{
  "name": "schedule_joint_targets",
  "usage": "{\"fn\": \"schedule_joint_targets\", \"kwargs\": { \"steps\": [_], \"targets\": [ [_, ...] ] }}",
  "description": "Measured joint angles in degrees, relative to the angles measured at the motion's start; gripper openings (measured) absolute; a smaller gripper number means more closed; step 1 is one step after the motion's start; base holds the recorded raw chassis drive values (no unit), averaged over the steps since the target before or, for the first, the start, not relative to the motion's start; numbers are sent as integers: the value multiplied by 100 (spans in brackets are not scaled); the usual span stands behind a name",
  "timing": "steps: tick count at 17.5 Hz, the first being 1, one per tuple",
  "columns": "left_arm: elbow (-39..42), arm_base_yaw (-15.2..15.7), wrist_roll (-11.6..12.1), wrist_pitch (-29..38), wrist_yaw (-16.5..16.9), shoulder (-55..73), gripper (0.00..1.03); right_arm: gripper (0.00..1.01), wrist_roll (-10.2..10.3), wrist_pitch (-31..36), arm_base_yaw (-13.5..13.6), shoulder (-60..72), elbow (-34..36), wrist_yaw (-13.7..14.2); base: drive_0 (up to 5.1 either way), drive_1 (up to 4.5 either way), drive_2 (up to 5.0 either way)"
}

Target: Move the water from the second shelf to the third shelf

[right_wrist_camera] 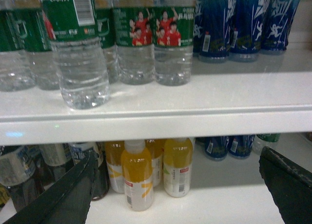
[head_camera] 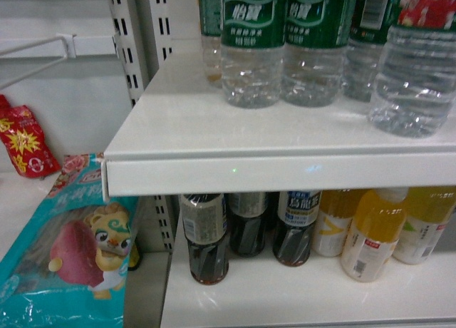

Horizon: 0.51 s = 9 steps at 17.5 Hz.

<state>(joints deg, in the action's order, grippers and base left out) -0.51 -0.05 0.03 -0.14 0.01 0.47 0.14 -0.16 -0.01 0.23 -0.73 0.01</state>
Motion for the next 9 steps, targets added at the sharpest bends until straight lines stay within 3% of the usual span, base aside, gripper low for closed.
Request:
{"fn": "schedule_joint_targets", "kwargs": {
  "steps": [9],
  "targets": [
    [0,0,0,-2,-4,0,98,98,-9,-7,0,2,0,-4,0,0,0]
  ]
}}
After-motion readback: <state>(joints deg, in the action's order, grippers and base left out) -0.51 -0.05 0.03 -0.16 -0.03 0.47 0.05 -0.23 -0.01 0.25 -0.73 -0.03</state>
